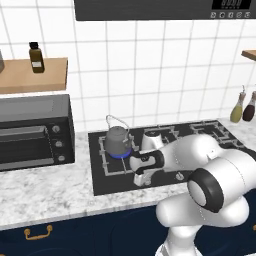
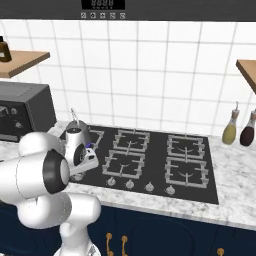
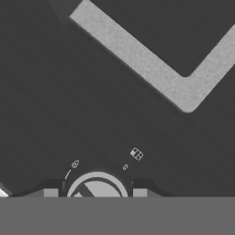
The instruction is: Turn off the left burner of the stove.
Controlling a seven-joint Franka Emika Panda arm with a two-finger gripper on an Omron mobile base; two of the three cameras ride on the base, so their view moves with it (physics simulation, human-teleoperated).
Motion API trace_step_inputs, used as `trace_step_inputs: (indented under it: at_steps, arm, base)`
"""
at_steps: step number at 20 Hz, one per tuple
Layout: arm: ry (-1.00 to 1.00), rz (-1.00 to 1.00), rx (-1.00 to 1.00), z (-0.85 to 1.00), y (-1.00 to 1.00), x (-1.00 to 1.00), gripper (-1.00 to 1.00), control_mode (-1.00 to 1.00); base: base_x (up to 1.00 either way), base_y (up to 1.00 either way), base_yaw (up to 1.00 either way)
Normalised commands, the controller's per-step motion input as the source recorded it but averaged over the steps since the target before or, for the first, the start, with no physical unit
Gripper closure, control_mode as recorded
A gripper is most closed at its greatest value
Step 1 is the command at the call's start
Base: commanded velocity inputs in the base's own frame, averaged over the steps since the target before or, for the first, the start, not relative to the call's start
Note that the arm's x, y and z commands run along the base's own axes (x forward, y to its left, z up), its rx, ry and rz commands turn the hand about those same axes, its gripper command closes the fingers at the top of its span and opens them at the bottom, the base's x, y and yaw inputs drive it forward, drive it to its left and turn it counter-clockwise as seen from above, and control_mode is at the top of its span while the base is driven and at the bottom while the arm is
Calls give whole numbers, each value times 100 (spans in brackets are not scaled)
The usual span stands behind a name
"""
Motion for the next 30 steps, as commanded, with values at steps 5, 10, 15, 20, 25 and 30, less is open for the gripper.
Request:
trace_step_inputs:
  at_steps: [5,10,15,20,25,30]
  arm:
    - [5,-33,3,-15,0,-1,100,-100]
    - [0,-33,9,-11,0,-7,100,-100]
    - [0,-40,10,-11,0,-3,100,-100]
    - [3,-44,10,-7,0,0,100,-100]
    - [0,-44,9,-11,0,-1,100,-100]
    - [0,-45,9,-8,0,-3,100,-100]
  base:
    - [0,0,0]
    - [0,0,0]
    - [0,0,0]
    - [0,0,0]
    - [0,0,0]
    - [0,0,0]
